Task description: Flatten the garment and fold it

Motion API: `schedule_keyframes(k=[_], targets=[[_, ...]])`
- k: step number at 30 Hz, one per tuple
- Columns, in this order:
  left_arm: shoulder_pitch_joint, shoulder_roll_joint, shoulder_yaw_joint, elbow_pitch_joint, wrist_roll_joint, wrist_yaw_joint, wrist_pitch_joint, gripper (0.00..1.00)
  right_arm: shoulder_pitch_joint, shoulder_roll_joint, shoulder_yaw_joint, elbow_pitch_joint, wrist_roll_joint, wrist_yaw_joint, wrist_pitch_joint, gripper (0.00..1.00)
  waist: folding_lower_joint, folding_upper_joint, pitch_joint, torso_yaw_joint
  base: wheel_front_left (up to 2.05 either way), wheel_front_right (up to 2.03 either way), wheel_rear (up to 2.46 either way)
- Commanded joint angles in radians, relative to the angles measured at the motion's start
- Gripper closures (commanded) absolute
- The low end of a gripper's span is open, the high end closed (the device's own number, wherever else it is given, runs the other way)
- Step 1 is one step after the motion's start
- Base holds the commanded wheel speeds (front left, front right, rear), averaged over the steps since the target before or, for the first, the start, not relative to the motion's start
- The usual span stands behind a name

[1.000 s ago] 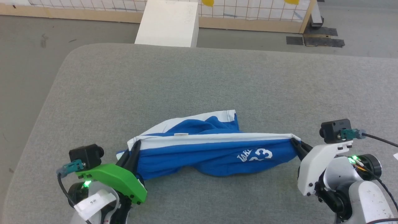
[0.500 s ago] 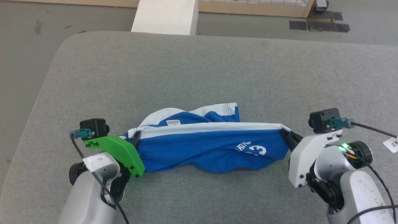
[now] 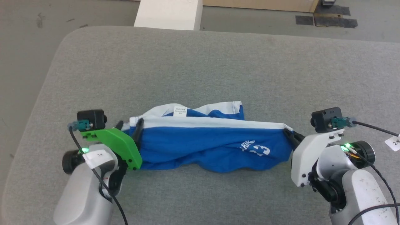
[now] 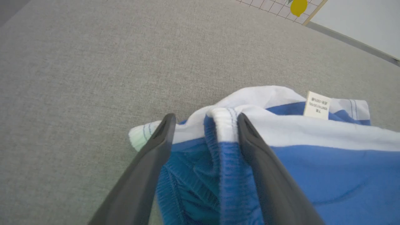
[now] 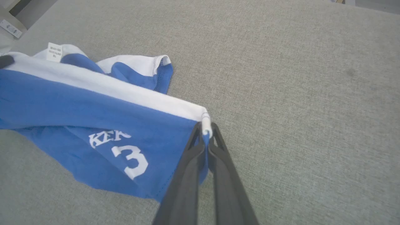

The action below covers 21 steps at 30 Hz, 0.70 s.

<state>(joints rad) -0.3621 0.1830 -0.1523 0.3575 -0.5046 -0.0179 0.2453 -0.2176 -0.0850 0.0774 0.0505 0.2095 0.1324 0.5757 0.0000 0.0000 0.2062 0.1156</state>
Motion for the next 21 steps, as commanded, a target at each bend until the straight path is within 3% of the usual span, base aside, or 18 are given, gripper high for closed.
schedule_keyframes(k=[1,6,13,14,15,17,21], targets=[[-0.014,0.013,-0.006,-0.027,0.020,-0.003,0.007,0.00,-0.003,0.001,0.001,0.002,0.006,-0.002,-0.004,1.00,0.0000,0.0000,-0.007,0.010,0.00,0.00,0.00],[-0.015,0.030,-0.052,-0.120,0.027,0.002,0.137,0.00,-0.003,0.004,0.004,0.007,0.008,-0.002,-0.003,1.00,0.0000,0.0000,-0.015,0.018,0.00,0.00,0.00],[0.004,0.049,-0.076,-0.218,0.020,0.045,0.300,0.00,-0.001,0.004,0.008,0.007,0.008,-0.002,-0.006,1.00,0.0000,0.0000,-0.017,0.007,0.00,0.00,0.00],[0.007,0.050,-0.075,-0.227,0.020,0.051,0.307,0.10,0.000,0.004,0.007,0.007,0.008,-0.002,-0.006,1.00,0.0000,0.0000,-0.016,0.004,0.00,0.00,0.00],[0.010,0.051,-0.074,-0.236,0.020,0.057,0.313,0.56,0.001,0.004,0.006,0.007,0.008,-0.002,-0.007,1.00,0.0000,0.0000,-0.015,0.002,0.00,0.00,0.00],[0.018,0.050,-0.073,-0.247,0.014,0.065,0.322,1.00,0.002,0.004,0.004,0.007,0.006,-0.002,-0.008,1.00,0.0000,0.0000,-0.011,-0.002,0.00,0.00,0.00],[0.030,0.048,-0.073,-0.261,0.002,0.073,0.341,1.00,0.002,0.004,-0.001,0.007,0.004,-0.002,-0.010,1.00,0.0000,0.0000,-0.008,-0.005,0.00,0.00,0.00]])
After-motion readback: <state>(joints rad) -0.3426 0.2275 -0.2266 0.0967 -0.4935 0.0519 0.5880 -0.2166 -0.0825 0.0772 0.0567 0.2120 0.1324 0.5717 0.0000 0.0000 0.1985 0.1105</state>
